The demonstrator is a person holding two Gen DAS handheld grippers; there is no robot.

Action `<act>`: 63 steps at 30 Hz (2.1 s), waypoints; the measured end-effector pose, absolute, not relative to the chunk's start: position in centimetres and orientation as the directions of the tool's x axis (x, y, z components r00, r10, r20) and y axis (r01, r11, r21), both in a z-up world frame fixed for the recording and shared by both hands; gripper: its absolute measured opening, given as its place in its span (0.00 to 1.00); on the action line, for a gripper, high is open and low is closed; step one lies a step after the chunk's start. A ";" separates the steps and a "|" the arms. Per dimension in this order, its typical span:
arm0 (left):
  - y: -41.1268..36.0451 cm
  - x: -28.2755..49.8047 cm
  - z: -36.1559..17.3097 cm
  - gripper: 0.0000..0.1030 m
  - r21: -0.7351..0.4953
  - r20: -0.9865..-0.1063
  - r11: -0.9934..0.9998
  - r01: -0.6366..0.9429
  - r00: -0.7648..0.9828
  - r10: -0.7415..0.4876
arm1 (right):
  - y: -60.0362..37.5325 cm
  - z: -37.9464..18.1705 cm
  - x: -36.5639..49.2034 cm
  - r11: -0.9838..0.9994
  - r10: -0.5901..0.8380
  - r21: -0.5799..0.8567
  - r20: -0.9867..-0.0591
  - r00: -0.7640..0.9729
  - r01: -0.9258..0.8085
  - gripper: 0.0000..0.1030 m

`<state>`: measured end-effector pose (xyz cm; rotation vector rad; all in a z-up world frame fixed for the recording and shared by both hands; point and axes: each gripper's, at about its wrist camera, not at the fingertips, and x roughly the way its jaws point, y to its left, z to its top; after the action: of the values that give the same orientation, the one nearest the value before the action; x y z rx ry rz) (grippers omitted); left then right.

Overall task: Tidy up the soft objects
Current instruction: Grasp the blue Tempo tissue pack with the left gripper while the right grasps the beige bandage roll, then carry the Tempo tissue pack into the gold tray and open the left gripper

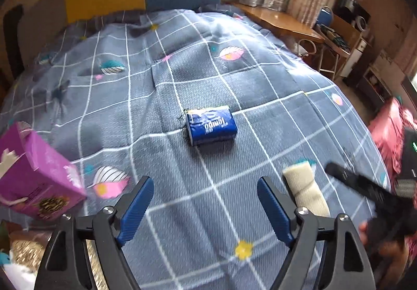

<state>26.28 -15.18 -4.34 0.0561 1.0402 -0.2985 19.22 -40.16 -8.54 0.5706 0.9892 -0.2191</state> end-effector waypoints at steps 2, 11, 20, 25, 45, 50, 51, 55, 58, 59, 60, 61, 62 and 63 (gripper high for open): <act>-16.4 28.5 -5.5 0.81 -0.103 -0.867 0.956 0.274 0.447 -0.222 | -40.1 -8.6 19.3 0.835 0.089 0.358 -0.837 0.540 0.418 0.90; -19.5 35.5 -9.6 0.89 -0.115 -0.891 0.967 0.228 0.407 -0.202 | -39.6 -9.0 19.6 0.843 0.117 0.360 -0.848 0.517 0.399 0.91; -20.3 37.9 -13.1 0.74 -0.110 -0.926 0.974 0.199 0.337 -0.174 | -37.9 -9.4 20.4 0.896 0.091 0.284 -0.870 0.485 0.341 0.93; -19.8 35.9 -12.7 0.74 -0.116 -0.921 0.966 0.229 0.339 -0.191 | -35.5 -10.8 21.5 0.958 0.027 0.140 -0.912 0.410 0.249 0.93; 0.7 36.5 8.1 0.74 -0.004 -0.755 0.999 -0.044 0.655 0.026 | -33.4 -12.9 21.7 0.989 -0.050 0.002 -0.939 0.339 0.151 0.44; 11.9 33.5 8.6 0.74 0.011 -0.746 0.979 -0.202 0.650 0.143 | -32.6 -12.9 21.5 0.992 -0.075 -0.032 -0.934 0.349 0.125 0.44; 13.5 32.6 8.3 0.74 0.005 -0.748 0.974 -0.225 0.645 0.153 | -32.5 -12.9 21.4 0.992 -0.080 -0.041 -0.933 0.351 0.119 0.44; 19.1 27.9 7.2 0.74 -0.033 -0.750 0.952 -0.306 0.637 0.178 | -32.0 -12.8 21.1 0.992 -0.099 -0.065 -0.928 0.360 0.107 0.44; 20.6 24.1 6.1 0.74 -0.061 -0.743 0.946 -0.317 0.647 0.169 | -31.7 -12.8 20.9 0.992 -0.110 -0.080 -0.924 0.366 0.097 0.44; 20.9 22.8 5.7 0.74 -0.070 -0.740 0.947 -0.314 0.653 0.162 | -31.8 -12.8 20.9 0.992 -0.109 -0.079 -0.924 0.367 0.097 0.44; 20.8 21.5 5.3 0.74 -0.076 -0.736 0.948 -0.311 0.658 0.157 | -31.8 -12.8 20.9 0.992 -0.108 -0.078 -0.924 0.368 0.097 0.44; 20.8 20.3 4.7 0.74 -0.082 -0.732 0.949 -0.304 0.665 0.150 | -31.8 -12.8 20.8 0.992 -0.109 -0.078 -0.923 0.369 0.096 0.44; 20.6 19.2 4.3 0.74 -0.092 -0.727 0.950 -0.297 0.672 0.140 | -31.8 -12.7 20.8 0.992 -0.110 -0.080 -0.923 0.370 0.096 0.44; 20.4 17.9 3.9 0.74 -0.105 -0.724 0.952 -0.289 0.678 0.126 | -31.7 -12.7 20.8 0.992 -0.113 -0.083 -0.922 0.370 0.096 0.44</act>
<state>17.92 20.45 3.91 -0.2181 0.7935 0.2352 20.75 -31.73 -12.73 -0.0157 1.1838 -0.1341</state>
